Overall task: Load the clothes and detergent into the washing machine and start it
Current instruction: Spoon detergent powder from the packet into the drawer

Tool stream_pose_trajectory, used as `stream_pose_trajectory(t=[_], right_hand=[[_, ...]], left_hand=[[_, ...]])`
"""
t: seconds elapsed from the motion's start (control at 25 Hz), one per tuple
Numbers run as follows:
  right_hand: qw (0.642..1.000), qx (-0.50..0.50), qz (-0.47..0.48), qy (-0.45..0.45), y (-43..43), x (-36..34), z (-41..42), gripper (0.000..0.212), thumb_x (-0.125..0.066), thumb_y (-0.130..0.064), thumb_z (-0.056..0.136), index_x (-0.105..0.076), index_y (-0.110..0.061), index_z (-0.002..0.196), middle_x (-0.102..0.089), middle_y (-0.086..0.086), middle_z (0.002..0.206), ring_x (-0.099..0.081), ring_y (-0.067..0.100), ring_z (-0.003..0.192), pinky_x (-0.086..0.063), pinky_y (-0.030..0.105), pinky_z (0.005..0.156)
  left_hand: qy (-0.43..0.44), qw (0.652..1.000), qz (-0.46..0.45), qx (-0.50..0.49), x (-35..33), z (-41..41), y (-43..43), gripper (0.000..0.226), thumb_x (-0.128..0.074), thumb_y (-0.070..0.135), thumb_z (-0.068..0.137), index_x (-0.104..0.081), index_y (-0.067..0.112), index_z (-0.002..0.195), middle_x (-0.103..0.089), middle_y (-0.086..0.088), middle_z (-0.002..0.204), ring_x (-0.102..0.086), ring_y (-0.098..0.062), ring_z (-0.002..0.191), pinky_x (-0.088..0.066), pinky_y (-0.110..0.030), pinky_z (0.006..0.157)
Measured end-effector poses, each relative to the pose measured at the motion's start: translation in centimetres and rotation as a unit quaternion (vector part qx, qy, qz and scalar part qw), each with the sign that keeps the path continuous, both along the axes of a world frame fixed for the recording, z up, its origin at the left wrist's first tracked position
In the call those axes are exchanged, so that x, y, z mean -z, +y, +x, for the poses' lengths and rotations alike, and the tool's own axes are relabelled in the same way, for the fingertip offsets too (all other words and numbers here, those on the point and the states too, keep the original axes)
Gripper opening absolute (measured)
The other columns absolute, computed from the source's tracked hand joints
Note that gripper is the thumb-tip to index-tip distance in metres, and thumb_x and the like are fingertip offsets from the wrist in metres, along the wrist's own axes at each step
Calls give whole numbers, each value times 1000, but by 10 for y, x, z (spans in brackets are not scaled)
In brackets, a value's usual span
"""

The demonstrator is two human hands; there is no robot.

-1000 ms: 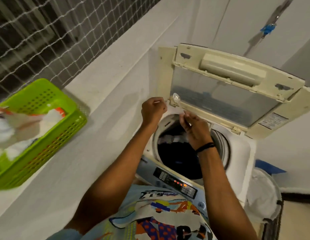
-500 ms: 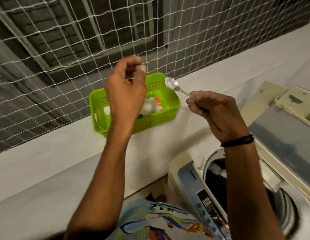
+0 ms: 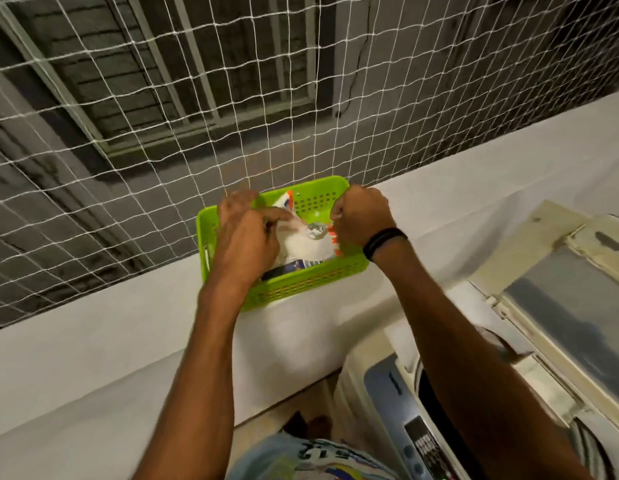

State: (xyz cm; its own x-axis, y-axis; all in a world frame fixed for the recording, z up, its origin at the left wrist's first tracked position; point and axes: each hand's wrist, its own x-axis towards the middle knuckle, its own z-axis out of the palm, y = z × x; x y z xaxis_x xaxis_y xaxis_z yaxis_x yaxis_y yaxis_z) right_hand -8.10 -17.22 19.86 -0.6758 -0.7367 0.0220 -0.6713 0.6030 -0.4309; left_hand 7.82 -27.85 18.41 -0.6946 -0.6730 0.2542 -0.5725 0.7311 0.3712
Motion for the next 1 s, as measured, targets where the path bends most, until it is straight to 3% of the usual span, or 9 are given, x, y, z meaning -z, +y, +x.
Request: stream_pose_trajectory(t=[0.04,0.12,0.24,0.32,0.4,0.52,0.72,0.88,1.0], right_hand=[[1000,2,9,-1,-5,1,-1,43,-44,-24,70,-70,-7,101,-69,15,105,-59,38,106,-46,34,86],[1000,14,15,-10,-15,4,-3,36,-48,-23,78,-67,-5,103,-69,17,107,-59,38,108,-46,34,88],[997,-1,37,-70,-26,13,-4,26,-58,-15,83,-68,-7,105,-70,13,108,-62,35,107,-49,34,88],[980,-14,63,-188,-30,17,-3,20,-62,-12,79,-73,-9,95,-73,9,90,-70,26,82,-56,30,70],[943,7,22,-332,-32,21,2,12,-60,-5,80,-72,-5,81,-67,9,62,-63,24,53,-49,26,49],[897,38,-46,-439,-36,28,7,21,-50,3,84,-64,0,68,-53,7,42,-50,22,43,-40,25,45],[878,30,-51,-475,-37,26,7,18,-49,8,82,-61,3,71,-51,8,41,-49,20,36,-37,25,47],[880,52,-69,-466,-29,22,3,12,-59,4,77,-70,4,72,-61,17,57,-58,28,54,-48,37,61],[893,45,-71,-443,-19,12,3,13,-64,-2,79,-72,-4,69,-67,16,63,-65,27,58,-53,38,59]], left_hand=[[-28,1000,6,-7,1,2,-2,43,-61,14,82,-67,35,119,-51,-18,140,-41,-35,133,-24,-35,109],[-52,998,37,-13,1,7,-4,61,-65,13,80,-54,31,137,-46,-19,143,-41,-38,132,-28,-40,113],[-44,993,104,-17,1,13,-5,81,-71,7,76,-39,32,147,-50,-14,137,-47,-36,126,-39,-41,109],[-44,989,139,-16,2,17,-6,89,-72,4,75,-33,35,148,-48,-10,140,-46,-32,128,-38,-38,107],[-29,987,157,-11,2,19,-6,91,-74,3,76,-31,38,149,-45,-6,144,-44,-27,131,-37,-33,107],[-7,986,166,1,2,20,-7,94,-77,4,74,-31,41,148,-45,-1,146,-43,-23,132,-36,-31,107],[12,983,183,-7,-1,20,-7,95,-81,5,73,-34,41,147,-47,-1,144,-46,-23,130,-38,-33,108],[21,983,184,-1,2,22,-9,89,-78,2,74,-39,41,145,-49,-1,138,-49,-23,126,-41,-33,106],[21,987,161,17,3,21,-12,80,-78,5,75,-48,40,140,-51,-4,135,-50,-24,123,-43,-35,106]])
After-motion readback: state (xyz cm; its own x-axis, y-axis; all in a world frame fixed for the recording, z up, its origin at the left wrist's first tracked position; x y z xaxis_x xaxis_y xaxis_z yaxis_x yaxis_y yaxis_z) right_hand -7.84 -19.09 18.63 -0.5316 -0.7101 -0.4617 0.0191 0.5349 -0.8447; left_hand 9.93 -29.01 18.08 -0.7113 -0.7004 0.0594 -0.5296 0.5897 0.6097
